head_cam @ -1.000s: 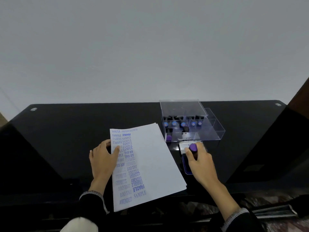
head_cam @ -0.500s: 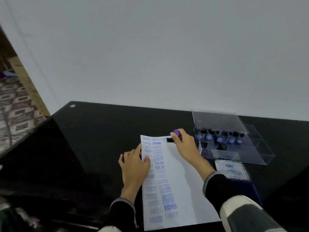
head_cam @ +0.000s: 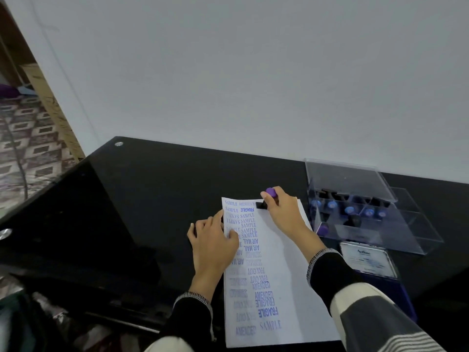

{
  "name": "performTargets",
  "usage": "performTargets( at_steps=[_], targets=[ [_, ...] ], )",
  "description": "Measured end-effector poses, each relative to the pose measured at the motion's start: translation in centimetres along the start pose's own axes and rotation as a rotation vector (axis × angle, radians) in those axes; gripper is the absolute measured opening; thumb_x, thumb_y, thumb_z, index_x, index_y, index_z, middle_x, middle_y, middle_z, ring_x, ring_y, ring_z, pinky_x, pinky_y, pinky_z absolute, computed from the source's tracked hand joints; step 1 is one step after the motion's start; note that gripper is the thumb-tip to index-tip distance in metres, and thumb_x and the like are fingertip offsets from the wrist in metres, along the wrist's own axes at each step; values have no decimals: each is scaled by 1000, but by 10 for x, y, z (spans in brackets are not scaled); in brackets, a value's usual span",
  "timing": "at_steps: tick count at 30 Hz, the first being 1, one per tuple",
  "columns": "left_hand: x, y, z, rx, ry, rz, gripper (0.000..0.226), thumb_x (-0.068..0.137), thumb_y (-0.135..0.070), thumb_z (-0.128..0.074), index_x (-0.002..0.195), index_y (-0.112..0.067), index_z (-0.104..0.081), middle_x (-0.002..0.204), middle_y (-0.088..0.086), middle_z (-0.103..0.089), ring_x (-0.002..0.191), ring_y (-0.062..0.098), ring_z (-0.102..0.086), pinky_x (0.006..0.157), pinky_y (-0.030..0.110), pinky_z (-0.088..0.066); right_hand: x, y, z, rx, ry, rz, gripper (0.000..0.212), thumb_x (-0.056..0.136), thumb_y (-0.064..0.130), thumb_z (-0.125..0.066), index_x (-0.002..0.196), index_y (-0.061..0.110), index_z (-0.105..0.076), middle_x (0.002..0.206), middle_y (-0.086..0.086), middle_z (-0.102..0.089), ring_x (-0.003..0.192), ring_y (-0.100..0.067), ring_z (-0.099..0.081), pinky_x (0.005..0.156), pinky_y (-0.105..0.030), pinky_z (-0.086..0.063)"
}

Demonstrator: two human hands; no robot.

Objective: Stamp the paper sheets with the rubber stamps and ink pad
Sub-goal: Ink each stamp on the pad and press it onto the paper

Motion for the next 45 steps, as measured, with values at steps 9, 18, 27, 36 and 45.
performTargets(
  at_steps=[9,18,27,36,45],
  targets=[
    [0,-1,0,-7,7,16,51,88,-34,-54,137,-28,-43,110,-15,-55,120,13,-42,116,43,-12,6,4,-6,-105,42,17,28,97,36,-48,106,10,-52,83,-2,-57,66,-7,-50,55,-13,-35],
    [1,-1,0,15,1,16,52,88,-36,-53,138,-27,-42,116,-12,-56,122,13,-41,117,43,-12,10,4,-8,-164,68,17,29,97,37,-48,108,10,-52,87,-4,-58,69,-10,-52,56,-16,-38],
    [0,-1,1,3,-2,12,50,87,-34,-53,136,-27,-44,109,-14,-55,119,13,-42,116,43,-12,11,2,-12,-213,69,5,30,96,37,-49,109,10,-52,88,-4,-58,74,-13,-55,59,-19,-39],
    [0,0,0,4,2,8,51,87,-35,-53,137,-27,-43,109,-13,-56,119,13,-42,117,43,-12,10,4,-12,-251,35,-40,29,95,37,-52,110,12,-52,89,-4,-58,76,-16,-56,61,-23,-40],
    [1,0,-1,10,5,11,51,87,-34,-52,137,-28,-43,110,-13,-56,120,14,-42,117,43,-11,13,6,-14,-282,62,-68,28,96,38,-50,108,12,-51,89,-5,-58,76,-17,-56,61,-25,-43]
  ],
)
Point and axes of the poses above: each hand's wrist, its own x-axis towards the middle knuckle, its own z-axis out of the back of the hand, y = z × x, the point moved 6 cm from there along x, towards the middle knuckle
